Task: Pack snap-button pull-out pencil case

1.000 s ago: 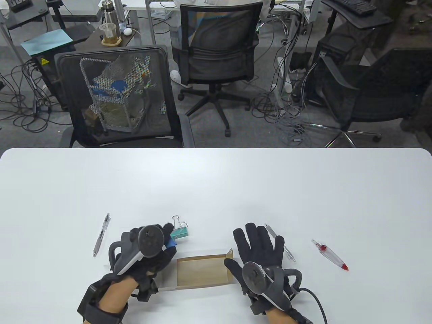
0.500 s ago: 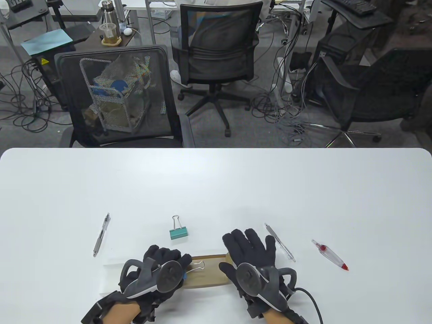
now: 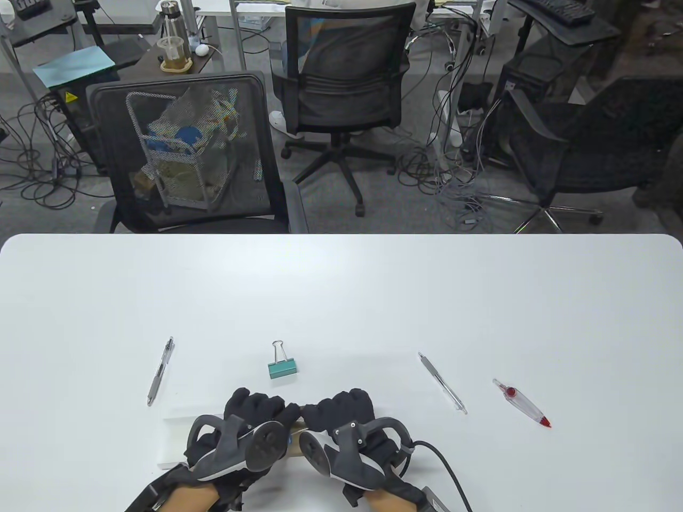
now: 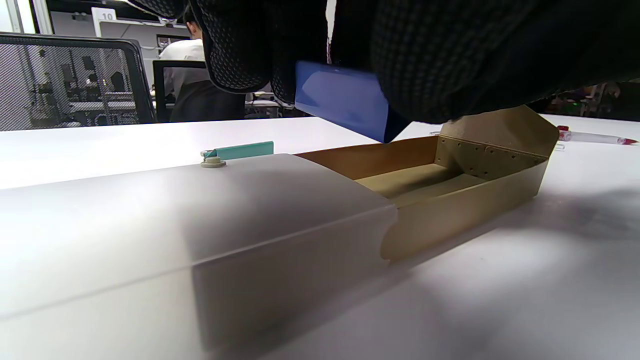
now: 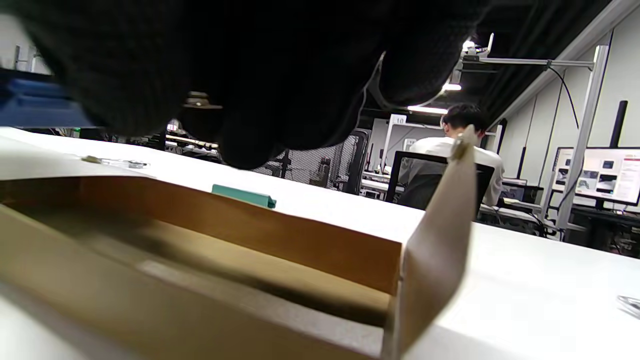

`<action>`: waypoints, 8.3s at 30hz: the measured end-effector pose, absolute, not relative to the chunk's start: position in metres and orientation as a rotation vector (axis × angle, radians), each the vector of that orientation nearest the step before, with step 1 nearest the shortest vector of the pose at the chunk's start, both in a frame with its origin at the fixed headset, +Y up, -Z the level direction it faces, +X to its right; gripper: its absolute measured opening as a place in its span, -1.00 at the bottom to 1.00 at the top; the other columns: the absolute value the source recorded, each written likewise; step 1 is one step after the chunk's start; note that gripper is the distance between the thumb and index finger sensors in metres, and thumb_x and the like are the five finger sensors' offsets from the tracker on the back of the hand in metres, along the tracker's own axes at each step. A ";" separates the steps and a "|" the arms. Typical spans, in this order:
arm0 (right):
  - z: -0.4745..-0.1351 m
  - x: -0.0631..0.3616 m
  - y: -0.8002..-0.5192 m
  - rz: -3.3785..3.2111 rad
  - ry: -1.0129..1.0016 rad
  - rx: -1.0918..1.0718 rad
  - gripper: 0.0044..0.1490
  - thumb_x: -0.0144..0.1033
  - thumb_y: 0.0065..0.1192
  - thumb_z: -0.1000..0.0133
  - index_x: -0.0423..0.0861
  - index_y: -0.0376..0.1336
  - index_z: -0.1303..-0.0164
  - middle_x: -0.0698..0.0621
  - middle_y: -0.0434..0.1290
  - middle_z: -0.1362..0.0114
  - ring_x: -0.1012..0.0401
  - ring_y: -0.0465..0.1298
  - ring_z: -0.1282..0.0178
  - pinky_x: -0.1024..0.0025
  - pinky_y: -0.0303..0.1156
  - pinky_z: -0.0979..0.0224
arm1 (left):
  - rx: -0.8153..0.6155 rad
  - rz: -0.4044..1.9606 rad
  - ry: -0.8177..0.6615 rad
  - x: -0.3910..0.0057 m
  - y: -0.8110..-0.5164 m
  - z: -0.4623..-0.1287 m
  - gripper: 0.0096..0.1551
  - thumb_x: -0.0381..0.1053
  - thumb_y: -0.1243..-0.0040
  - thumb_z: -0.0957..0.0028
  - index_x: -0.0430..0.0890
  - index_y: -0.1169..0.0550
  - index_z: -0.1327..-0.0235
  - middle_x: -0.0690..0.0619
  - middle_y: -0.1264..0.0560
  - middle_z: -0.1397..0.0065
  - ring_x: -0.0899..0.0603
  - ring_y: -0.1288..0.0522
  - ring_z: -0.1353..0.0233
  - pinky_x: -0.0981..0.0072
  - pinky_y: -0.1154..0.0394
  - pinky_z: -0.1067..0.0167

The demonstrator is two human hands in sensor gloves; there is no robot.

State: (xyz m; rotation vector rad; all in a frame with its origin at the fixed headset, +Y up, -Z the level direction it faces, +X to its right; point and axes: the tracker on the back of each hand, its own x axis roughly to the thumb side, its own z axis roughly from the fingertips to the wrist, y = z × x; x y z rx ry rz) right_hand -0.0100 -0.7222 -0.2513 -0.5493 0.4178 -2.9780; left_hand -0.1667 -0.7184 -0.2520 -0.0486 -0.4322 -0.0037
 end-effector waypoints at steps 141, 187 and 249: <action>-0.268 0.119 -0.729 -3.298 0.339 -0.303 -0.01 0.50 0.05 0.07 0.32 0.04 -0.59 0.10 0.20 -0.75 0.06 0.29 -0.68 -0.24 0.15 -0.63 | -0.228 0.198 0.162 -0.160 -0.722 -0.370 -0.10 0.32 -0.39 0.28 0.20 -0.43 -0.44 0.10 -0.39 -0.54 -0.19 -0.43 -0.56 -0.35 -0.04 -0.61; -0.251 -0.023 -0.725 -3.041 0.398 -0.700 -0.37 0.17 0.36 0.16 0.30 0.42 -0.15 0.33 0.69 -0.15 0.35 0.64 -0.16 0.19 0.48 -0.51 | -0.096 0.114 -0.367 -0.196 -0.720 -0.251 -0.08 0.23 -0.50 0.34 0.20 -0.47 -0.43 0.13 -0.43 -0.56 -0.15 -0.47 -0.58 -0.35 -0.09 -0.62; -0.264 0.035 -0.678 -3.244 0.554 -0.427 -0.33 0.19 0.40 0.14 0.35 0.38 -0.23 0.28 0.54 -0.41 0.29 0.56 -0.32 0.29 0.50 -0.39 | -0.395 0.221 -0.138 -0.292 -0.755 -0.281 0.14 0.26 -0.62 0.47 0.26 -0.36 -0.52 0.19 -0.29 -0.68 -0.14 -0.29 -0.72 -0.34 -0.03 -0.64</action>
